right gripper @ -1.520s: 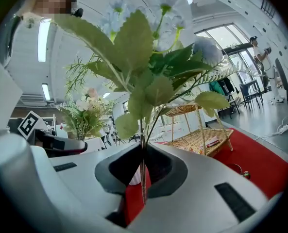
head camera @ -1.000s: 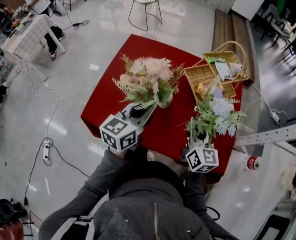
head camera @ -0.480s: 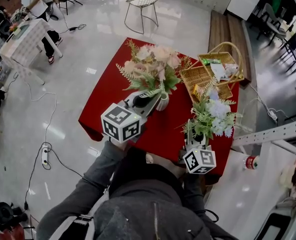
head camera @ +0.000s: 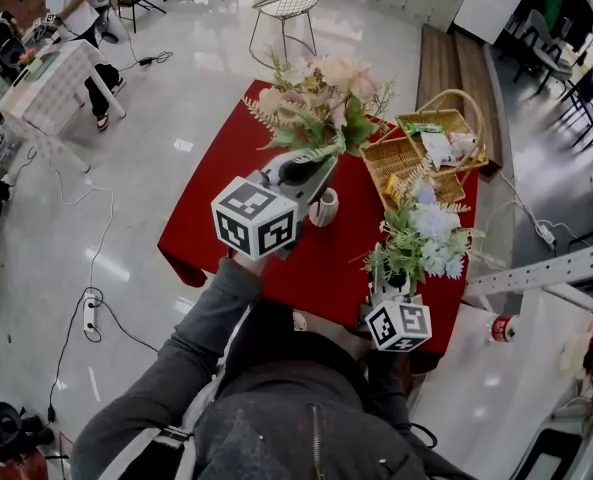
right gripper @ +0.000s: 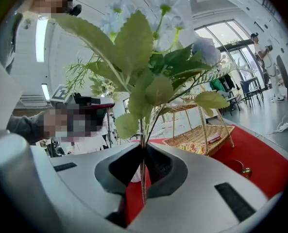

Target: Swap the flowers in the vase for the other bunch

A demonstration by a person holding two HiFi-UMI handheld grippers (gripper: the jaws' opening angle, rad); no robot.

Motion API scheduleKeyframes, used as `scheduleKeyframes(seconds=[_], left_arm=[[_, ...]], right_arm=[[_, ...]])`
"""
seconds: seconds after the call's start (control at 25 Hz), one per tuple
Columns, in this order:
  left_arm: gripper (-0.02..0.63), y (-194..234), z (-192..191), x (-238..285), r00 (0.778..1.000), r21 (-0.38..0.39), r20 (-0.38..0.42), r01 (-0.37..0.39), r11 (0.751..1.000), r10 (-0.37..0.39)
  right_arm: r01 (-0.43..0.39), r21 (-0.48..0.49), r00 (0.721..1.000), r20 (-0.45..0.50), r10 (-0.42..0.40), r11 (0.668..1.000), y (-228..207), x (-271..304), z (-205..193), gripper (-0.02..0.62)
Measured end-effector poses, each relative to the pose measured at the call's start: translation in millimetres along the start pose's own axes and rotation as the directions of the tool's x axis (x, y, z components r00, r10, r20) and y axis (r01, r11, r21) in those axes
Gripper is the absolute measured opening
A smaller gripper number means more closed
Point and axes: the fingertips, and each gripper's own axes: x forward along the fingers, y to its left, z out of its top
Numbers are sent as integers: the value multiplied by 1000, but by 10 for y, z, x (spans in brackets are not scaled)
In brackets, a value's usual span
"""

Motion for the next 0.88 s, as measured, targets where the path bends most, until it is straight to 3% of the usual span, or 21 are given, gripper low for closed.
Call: scheduleKeyframes(seconds=[0.52, 0.88], left_arm=[[21, 173, 59, 312, 1000, 16, -1, 16, 1000, -16], [23, 187, -290, 382, 999, -4, -4, 52, 999, -52]], right_arm=[[17, 23, 1000, -8, -17, 1000, -11, 30, -6, 29], [43, 50, 999, -8, -42, 998, -106, 61, -71, 29]])
